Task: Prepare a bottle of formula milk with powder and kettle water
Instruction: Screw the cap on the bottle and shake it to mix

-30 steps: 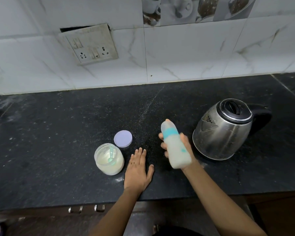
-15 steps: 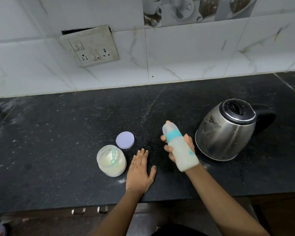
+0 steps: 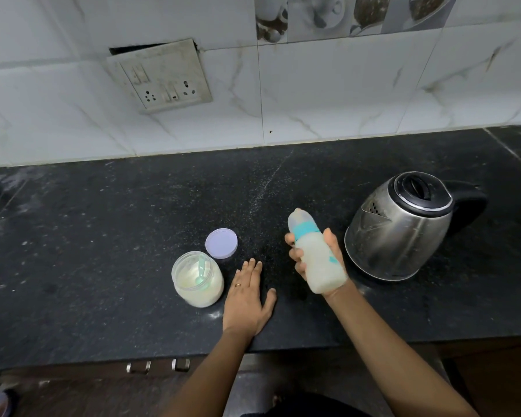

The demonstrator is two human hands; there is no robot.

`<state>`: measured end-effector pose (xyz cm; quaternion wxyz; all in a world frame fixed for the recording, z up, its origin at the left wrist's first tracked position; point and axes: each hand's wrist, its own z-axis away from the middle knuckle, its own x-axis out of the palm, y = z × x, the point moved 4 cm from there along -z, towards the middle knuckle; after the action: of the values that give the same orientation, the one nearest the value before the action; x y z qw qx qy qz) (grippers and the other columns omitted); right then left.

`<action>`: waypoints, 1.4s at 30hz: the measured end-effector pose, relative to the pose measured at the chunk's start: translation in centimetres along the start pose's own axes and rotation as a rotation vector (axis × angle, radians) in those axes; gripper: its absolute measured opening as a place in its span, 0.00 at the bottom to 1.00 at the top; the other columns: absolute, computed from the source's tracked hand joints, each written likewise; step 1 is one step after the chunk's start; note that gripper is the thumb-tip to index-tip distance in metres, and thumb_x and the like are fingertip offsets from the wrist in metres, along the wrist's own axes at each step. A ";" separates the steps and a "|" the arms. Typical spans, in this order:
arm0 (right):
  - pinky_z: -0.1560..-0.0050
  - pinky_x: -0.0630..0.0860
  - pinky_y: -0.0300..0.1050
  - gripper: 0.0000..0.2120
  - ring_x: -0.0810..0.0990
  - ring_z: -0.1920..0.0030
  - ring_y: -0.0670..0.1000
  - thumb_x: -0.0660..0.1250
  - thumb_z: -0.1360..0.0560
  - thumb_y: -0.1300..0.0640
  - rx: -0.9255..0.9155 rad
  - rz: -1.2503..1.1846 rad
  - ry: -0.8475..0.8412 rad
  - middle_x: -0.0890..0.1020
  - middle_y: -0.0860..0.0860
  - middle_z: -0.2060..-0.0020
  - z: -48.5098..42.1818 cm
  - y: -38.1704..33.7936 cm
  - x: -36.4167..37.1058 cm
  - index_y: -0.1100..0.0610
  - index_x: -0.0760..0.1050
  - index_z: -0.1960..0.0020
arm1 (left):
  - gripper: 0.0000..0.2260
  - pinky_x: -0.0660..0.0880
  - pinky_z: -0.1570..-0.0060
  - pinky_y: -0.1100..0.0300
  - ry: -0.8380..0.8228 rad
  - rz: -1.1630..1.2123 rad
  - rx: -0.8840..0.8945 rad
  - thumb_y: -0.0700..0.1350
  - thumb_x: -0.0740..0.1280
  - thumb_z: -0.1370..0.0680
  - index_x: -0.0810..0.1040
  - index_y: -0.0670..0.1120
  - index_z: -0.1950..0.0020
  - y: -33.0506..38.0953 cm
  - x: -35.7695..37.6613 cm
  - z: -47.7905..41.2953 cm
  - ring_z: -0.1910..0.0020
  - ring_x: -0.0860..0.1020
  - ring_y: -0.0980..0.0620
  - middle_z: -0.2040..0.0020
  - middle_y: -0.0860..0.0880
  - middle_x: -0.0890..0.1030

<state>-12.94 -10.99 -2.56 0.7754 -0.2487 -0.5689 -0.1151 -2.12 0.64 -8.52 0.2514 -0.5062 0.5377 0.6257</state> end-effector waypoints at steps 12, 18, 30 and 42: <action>0.58 0.82 0.50 0.44 0.83 0.55 0.56 0.81 0.38 0.57 -0.030 -0.160 -0.007 0.78 0.62 0.46 0.7 -0.4 1.1 0.64 0.63 0.29 | 0.32 0.43 0.25 0.60 0.000 -0.003 -0.001 0.60 0.50 0.24 0.60 0.45 0.24 -0.2 0.2 0.1 0.23 0.54 0.52 0.23 0.46 0.60; 0.63 0.82 0.47 0.34 0.81 0.59 0.53 0.80 0.37 0.56 -0.080 -0.121 0.009 0.77 0.59 0.52 0.8 -1.0 3.1 0.62 0.66 0.38 | 0.31 0.43 0.25 0.60 0.001 0.015 0.005 0.60 0.50 0.23 0.59 0.46 0.23 -0.4 0.2 0.0 0.23 0.54 0.52 0.23 0.47 0.59; 0.61 0.81 0.61 0.23 0.78 0.49 0.58 0.66 0.22 0.50 -0.228 -0.230 0.283 0.73 0.63 0.43 0.5 -1.7 4.7 0.63 0.66 0.34 | 0.32 0.43 0.25 0.60 -0.007 0.034 0.015 0.61 0.49 0.23 0.58 0.46 0.23 -0.4 0.1 0.1 0.23 0.53 0.53 0.22 0.48 0.59; 0.64 0.82 0.47 0.38 0.79 0.59 0.54 0.76 0.35 0.54 -0.107 -0.045 -0.228 0.73 0.60 0.51 0.9 -1.8 3.1 0.54 0.57 0.33 | 0.32 0.44 0.25 0.60 0.000 0.038 0.025 0.60 0.50 0.23 0.60 0.45 0.24 -0.5 -0.1 0.2 0.23 0.54 0.53 0.23 0.47 0.60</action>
<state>-13.56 -11.74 1.04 0.6886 -0.2884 -0.6517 -0.1339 -1.73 0.94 -8.68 0.2457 -0.4926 0.5551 0.6236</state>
